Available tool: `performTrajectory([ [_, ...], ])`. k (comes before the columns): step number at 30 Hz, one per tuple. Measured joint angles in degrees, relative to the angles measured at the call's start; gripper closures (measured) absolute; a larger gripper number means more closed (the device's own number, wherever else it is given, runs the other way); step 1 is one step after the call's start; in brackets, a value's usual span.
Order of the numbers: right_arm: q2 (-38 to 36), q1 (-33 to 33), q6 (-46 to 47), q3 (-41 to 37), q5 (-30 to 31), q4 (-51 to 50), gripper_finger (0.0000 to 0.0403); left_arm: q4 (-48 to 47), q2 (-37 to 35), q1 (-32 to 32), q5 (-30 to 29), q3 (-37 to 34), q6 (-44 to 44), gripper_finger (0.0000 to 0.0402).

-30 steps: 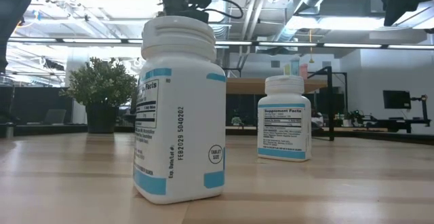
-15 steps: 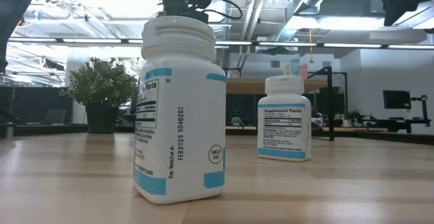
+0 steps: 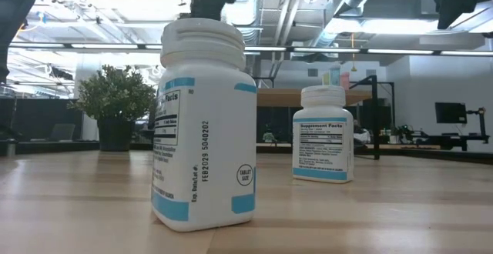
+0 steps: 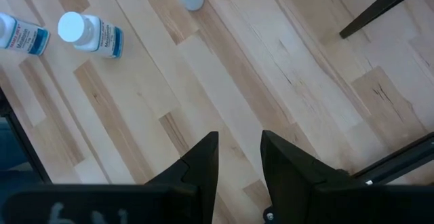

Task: Pick and place medicine bottles onto shelf by color
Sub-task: Put the transparent pill bottle on the shelf

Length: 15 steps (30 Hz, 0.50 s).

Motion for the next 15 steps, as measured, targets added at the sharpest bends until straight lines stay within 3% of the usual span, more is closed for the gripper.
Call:
performTrajectory([
  [9, 0.0, 0.0, -0.6, 0.0, 1.0, 0.0, 0.0269, -1.1, -0.1, -5.5, 2.7, 8.4, -1.1, 0.0189],
  [15, 0.0, 0.0, -0.6, 0.0, 1.3, 0.0, 0.0269, 2.1, -0.2, -12.6, 8.5, 7.0, -1.6, 0.0189],
])
